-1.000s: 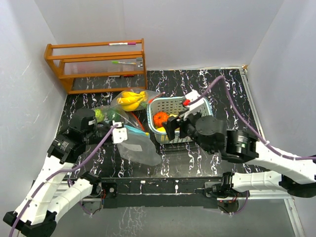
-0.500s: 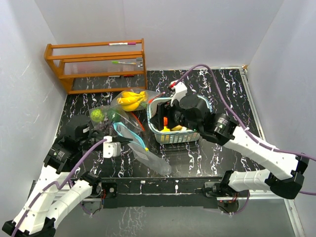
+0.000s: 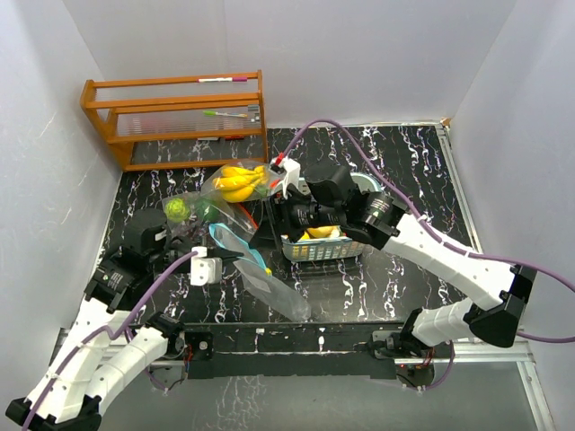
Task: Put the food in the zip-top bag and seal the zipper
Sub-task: Open the zipper of the food storage bag.
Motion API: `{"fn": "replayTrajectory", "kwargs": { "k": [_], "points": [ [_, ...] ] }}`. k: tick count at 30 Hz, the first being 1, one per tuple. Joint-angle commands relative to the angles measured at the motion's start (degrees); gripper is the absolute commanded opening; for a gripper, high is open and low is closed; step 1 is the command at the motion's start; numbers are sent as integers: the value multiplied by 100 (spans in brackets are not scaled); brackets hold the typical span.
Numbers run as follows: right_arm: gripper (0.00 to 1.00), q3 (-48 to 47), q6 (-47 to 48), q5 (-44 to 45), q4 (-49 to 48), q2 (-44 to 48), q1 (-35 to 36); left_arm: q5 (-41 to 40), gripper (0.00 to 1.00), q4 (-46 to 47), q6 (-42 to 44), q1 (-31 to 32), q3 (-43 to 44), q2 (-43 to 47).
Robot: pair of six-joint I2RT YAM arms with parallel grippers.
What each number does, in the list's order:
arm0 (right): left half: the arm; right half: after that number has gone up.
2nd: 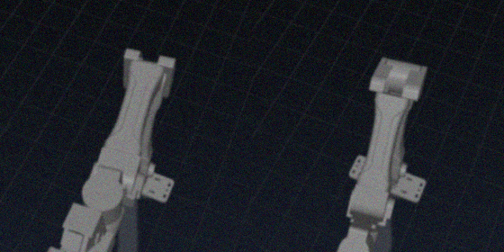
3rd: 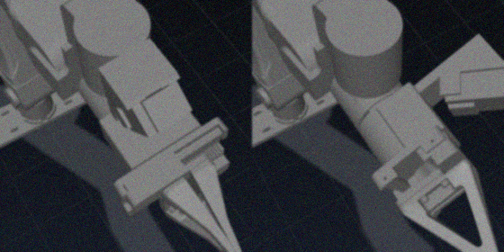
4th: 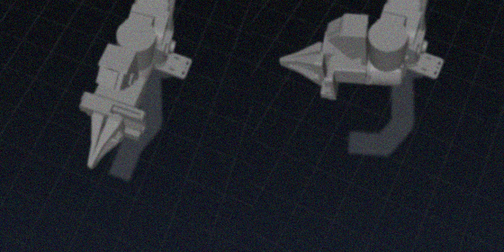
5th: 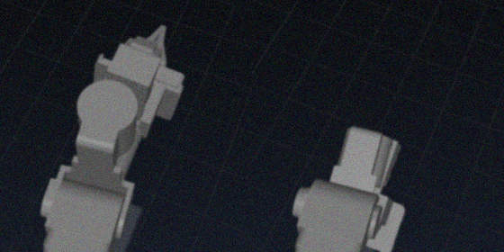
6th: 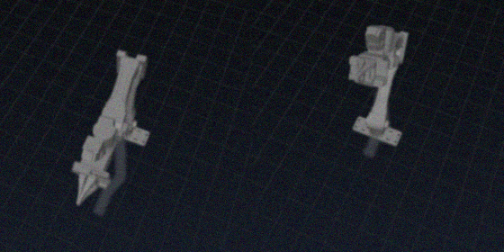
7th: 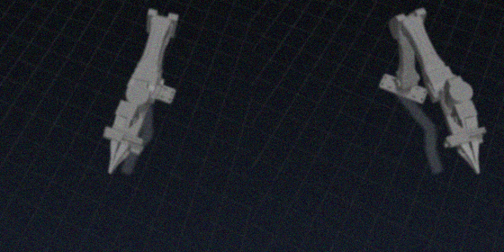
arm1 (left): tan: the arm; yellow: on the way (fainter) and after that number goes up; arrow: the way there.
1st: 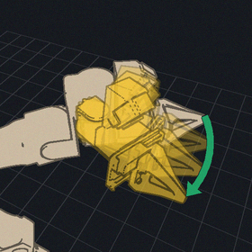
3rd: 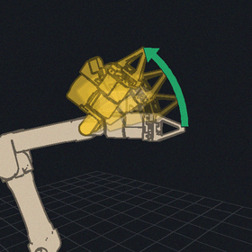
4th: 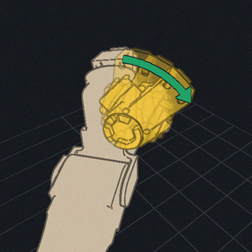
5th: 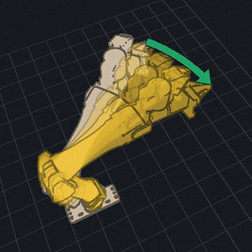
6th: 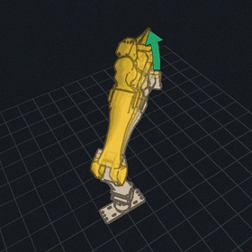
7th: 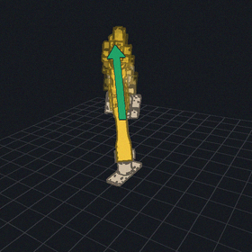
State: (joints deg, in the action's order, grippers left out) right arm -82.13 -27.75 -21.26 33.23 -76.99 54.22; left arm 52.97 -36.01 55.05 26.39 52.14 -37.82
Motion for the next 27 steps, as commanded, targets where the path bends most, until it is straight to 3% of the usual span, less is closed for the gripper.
{"fn": "replayTrajectory", "kwargs": {
  "k": [1, 18, 27],
  "points": [
    [66, 136, -139, -717, -356, 289, -14, 207, 0, 149, 85, 32, -42, -98],
    [62, 633, -585, -1298, -1014, 80, -8, 222, 0, 280, 75, 32, -62, -305],
    [55, 733, -766, -1495, -1366, -173, 95, 223, 0, 294, 78, 33, -27, -329]
  ]
}}
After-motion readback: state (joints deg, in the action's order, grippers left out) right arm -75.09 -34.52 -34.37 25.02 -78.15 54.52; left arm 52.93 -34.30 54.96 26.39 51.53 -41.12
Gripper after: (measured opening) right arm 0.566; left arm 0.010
